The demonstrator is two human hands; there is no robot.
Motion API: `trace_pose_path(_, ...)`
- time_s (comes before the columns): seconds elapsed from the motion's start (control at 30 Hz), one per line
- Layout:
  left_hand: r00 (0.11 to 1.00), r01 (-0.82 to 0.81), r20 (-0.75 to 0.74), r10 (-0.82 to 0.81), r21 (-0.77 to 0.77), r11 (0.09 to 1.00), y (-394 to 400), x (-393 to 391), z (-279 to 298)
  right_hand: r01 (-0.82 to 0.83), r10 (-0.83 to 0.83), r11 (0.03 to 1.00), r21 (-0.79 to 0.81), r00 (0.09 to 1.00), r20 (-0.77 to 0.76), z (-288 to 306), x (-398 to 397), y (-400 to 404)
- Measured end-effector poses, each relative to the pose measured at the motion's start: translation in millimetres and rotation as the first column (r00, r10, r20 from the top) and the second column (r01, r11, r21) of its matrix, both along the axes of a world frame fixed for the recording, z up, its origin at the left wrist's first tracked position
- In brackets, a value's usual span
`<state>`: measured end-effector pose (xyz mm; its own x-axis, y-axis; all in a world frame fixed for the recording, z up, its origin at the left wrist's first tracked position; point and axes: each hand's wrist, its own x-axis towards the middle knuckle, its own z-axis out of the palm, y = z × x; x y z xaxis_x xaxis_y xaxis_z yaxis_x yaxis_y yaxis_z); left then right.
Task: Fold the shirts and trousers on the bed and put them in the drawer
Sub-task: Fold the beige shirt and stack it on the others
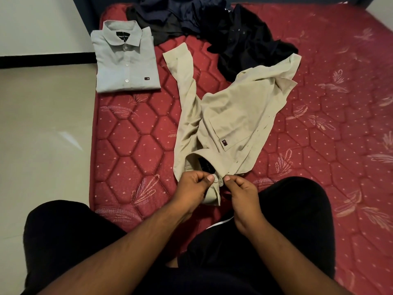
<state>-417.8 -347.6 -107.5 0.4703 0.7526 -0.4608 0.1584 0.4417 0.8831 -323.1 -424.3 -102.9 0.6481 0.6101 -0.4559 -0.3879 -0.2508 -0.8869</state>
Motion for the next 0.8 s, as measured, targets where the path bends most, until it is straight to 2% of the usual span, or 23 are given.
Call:
trace_pose_path(0.1, 1.0, 0.017, -0.01, -0.017, -0.001, 1.0, 1.8, 0.5, -0.6, -0.101, 0.1, 0.994, -0.032, 0.995, -0.015, 2.6, 7.9, -0.6)
trace_pose_path(0.2, 0.999, -0.007, 0.041, 0.009, -0.041, 0.999, 2.3, -1.2, 0.9, -0.177, 0.172, 0.981, -0.085, 0.983, -0.06, 3.1, 15.1, -1.3)
trace_pose_path(0.37, 0.992, -0.105, 0.055, 0.11, -0.099, 0.99, 1.7, 2.1, 0.7, -0.172, 0.168, 0.983, -0.068, 0.984, -0.06, 7.4, 17.8, -0.8)
trace_pose_path(0.5, 0.991, -0.133, -0.031, 0.132, -0.039, 0.99, 2.4, 4.9, -3.5, -0.172, 0.177, 0.984, -0.053, 0.978, 0.114, 14.4, 14.1, 1.2)
trace_pose_path(0.63, 0.986, -0.143, -0.073, 0.149, 0.076, 0.987, -2.2, 8.5, -7.2, -0.225, 0.245, 0.969, -0.098, 0.908, 0.339, 15.4, 10.6, 5.0)
trace_pose_path(0.8, 0.988, -0.148, -0.042, 0.147, -0.021, 0.989, -3.4, 8.6, -8.9, -0.247, 0.328, 0.941, -0.231, 0.831, 0.448, 13.9, 12.2, 10.0)
